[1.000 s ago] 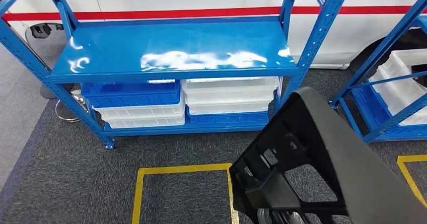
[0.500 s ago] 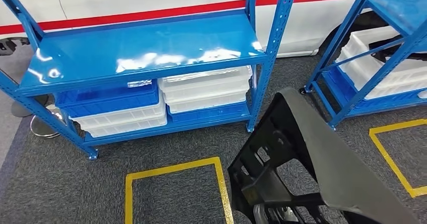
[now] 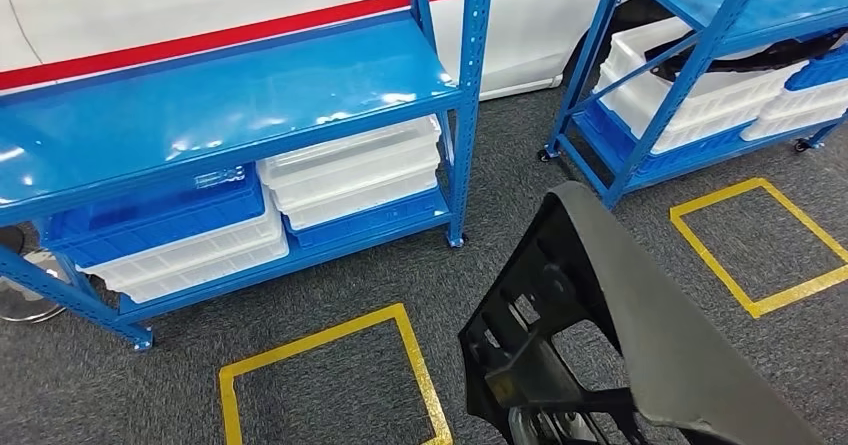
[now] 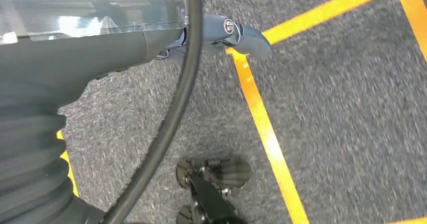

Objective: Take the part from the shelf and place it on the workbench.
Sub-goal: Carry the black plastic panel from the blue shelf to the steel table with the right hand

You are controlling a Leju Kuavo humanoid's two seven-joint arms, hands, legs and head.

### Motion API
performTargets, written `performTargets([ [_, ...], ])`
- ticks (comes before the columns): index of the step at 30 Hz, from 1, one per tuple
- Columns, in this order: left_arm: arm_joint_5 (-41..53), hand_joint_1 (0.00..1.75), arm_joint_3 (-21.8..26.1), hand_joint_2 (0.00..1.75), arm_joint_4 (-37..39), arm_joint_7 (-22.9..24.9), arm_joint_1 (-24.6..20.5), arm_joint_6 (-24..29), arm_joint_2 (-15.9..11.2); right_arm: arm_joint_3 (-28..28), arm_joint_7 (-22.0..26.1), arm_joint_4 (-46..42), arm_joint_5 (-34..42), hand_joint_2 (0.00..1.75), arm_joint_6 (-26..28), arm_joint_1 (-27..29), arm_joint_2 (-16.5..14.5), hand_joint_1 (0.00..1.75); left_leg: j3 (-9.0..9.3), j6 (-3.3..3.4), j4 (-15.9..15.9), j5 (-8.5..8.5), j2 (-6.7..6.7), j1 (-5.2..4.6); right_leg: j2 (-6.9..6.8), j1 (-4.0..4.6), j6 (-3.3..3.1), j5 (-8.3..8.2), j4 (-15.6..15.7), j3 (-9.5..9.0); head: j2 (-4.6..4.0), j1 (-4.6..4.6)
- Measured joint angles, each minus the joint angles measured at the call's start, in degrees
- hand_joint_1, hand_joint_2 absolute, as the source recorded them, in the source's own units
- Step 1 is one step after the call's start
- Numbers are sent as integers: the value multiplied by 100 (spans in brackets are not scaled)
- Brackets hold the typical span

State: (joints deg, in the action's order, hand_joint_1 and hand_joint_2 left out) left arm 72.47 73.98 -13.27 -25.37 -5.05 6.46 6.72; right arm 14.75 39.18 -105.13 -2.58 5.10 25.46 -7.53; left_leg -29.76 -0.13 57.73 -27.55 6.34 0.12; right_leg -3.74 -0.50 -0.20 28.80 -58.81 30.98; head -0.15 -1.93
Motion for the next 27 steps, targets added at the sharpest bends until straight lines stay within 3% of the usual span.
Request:
performTargets([
  [1,3,0,-1,175,0,-9,-6,1,1,-9,7,0,10,175,-20,7,-10,175,1,-35,-1,-2,32,7,63,-1,-44,-20,6,16,0,0],
  [3,10,0,-2,175,0,-25,-14,11,3,-52,25,-1,39,175,-89,23,-49,175,-50,-106,135,-146,-125,35,178,-18,-134,-74,33,50,0,-1],
  [5,19,0,-2,175,0,-28,-3,37,-5,-116,43,-2,57,175,-191,30,-113,175,-271,-149,681,-524,-433,58,295,-23,-203,-121,44,95,0,-1],
  [7,39,0,-2,175,0,-10,25,69,-19,-199,54,-3,50,175,-327,36,-195,175,-566,-156,1399,-846,-565,59,438,-2,-235,-151,30,145,0,-1],
  [8,51,0,-3,175,0,0,36,81,-25,-261,56,-4,32,175,-415,42,-246,175,-629,-148,1568,-861,-585,59,518,11,-241,-161,19,164,0,-1],
  [9,61,0,-4,175,0,8,43,87,-29,-327,56,-4,6,175,-509,48,-298,175,-592,-130,1517,-760,-600,58,597,22,-241,-169,6,176,0,-1],
  [10,69,0,-5,175,0,10,46,89,-33,-396,56,-5,-23,175,-605,53,-353,175,-461,-104,1257,-571,-637,57,673,31,-238,-174,-5,180,0,-1],
  [12,84,0,-7,175,0,11,48,94,-58,-518,57,-9,-68,175,-766,52,-462,175,-116,-24,510,-217,-879,52,813,47,-216,-187,-29,192,0,1],
  [14,98,0,-10,175,-1,5,51,97,-89,-606,56,-11,-92,175,-868,41,-542,175,63,29,76,-121,-1082,39,947,31,-158,-220,-47,247,0,1],
  [15,104,0,-14,175,-1,0,49,97,-103,-637,55,-11,-101,175,-894,38,-571,175,74,39,32,-132,-1094,30,1010,17,-116,-245,-49,281,0,0],
  [17,118,0,-33,175,-2,-11,36,96,-120,-687,54,-13,-108,175,-922,44,-611,175,97,61,-48,-89,-958,32,1069,2,-38,-274,-57,335,0,0],
  [18,123,0,-46,175,-2,-15,31,96,-124,-708,54,-19,-109,175,-926,47,-624,175,112,82,-98,-53,-886,44,975,15,-11,-217,-135,381,0,1],
  [19,128,0,-61,175,-2,-15,31,96,-125,-726,55,-26,-113,175,-930,46,-632,175,122,105,-146,-18,-802,57,831,28,11,-90,-320,473,0,1],
  [21,133,0,-84,175,-2,-5,49,98,-125,-752,58,-40,-119,175,-934,44,-640,175,110,138,-178,7,-632,56,527,18,48,302,-979,781,0,2],
  [23,134,0,-97,175,-2,5,69,101,-126,-782,60,-42,-119,175,-934,65,-643,175,86,143,-169,2,-455,49,436,-27,96,512,-1510,1011,0,1],
  [24,134,0,-101,175,-2,9,72,100,-126,-798,60,-42,-119,175,-934,78,-644,175,79,136,-164,-3,-375,51,410,-52,117,467,-1515,989,0,1],
  [25,134,0,-107,175,-2,11,69,98,-125,-810,60,-43,-121,175,-937,89,-644,175,78,122,-153,-13,-301,54,367,-75,135,326,-1284,838,0,1],
  [27,134,0,-117,175,-2,12,63,93,-121,-818,60,-52,-134,175,-946,93,-644,175,82,63,-116,-52,-174,51,173,-85,139,29,-524,379,0,1],
])
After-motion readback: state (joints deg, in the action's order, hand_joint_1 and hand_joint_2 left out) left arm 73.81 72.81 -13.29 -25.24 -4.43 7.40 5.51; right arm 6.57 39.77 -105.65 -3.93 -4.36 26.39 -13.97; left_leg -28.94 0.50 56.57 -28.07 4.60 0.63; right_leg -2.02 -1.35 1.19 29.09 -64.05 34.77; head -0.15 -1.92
